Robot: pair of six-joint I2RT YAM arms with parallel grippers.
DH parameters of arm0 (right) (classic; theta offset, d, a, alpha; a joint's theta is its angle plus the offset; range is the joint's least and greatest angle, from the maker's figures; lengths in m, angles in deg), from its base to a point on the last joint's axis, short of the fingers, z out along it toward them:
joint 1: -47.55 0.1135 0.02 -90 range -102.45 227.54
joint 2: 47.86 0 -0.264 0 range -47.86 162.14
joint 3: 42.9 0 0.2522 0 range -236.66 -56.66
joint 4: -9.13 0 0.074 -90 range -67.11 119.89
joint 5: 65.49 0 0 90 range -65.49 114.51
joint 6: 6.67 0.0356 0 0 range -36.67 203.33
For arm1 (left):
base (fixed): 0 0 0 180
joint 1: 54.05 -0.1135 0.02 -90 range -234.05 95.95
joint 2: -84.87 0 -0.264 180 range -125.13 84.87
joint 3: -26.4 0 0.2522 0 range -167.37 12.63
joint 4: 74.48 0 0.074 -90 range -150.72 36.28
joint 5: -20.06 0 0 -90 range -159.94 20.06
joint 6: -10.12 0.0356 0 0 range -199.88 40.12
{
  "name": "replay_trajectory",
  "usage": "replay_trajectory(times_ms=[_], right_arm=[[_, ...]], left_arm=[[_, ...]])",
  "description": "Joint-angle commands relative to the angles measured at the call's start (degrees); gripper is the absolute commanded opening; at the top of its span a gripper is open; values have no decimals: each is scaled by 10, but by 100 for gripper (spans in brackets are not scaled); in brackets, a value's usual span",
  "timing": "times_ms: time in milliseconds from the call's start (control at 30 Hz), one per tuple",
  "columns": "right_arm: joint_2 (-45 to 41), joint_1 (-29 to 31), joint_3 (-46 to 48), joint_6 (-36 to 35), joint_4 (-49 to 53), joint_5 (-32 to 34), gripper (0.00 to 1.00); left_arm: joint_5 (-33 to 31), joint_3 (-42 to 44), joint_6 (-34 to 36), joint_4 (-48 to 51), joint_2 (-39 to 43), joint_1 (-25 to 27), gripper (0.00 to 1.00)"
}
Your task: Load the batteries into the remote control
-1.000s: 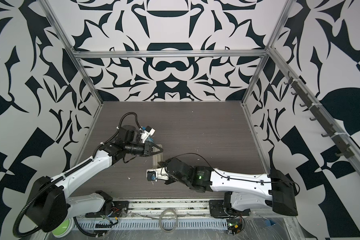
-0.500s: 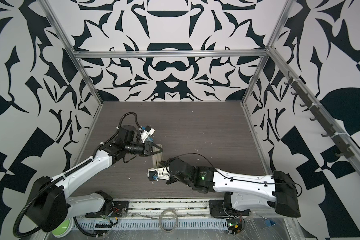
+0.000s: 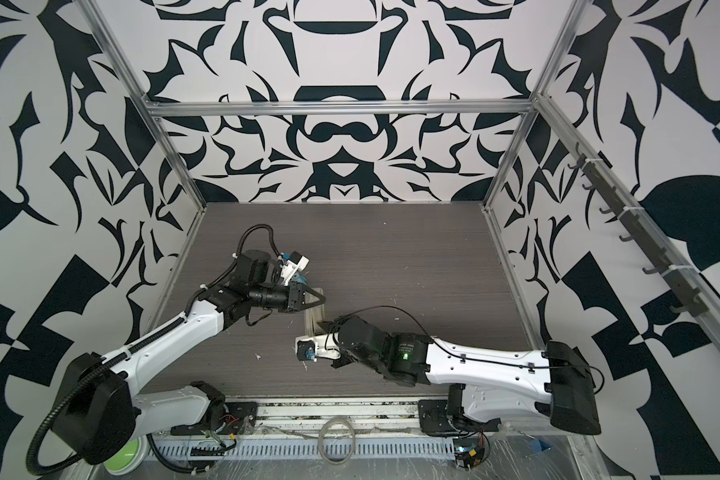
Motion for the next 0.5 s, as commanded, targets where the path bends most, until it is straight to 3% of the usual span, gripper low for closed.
replay_trajectory(times_ms=[0,467], right_arm=[[-11,-10,-8,0,-52,43,36],[-8,-10,-11,0,-45,32,42]], left_arm=[[30,-12,-1,28,6,1,0],[31,-16,-5,25,10,-3,0]])
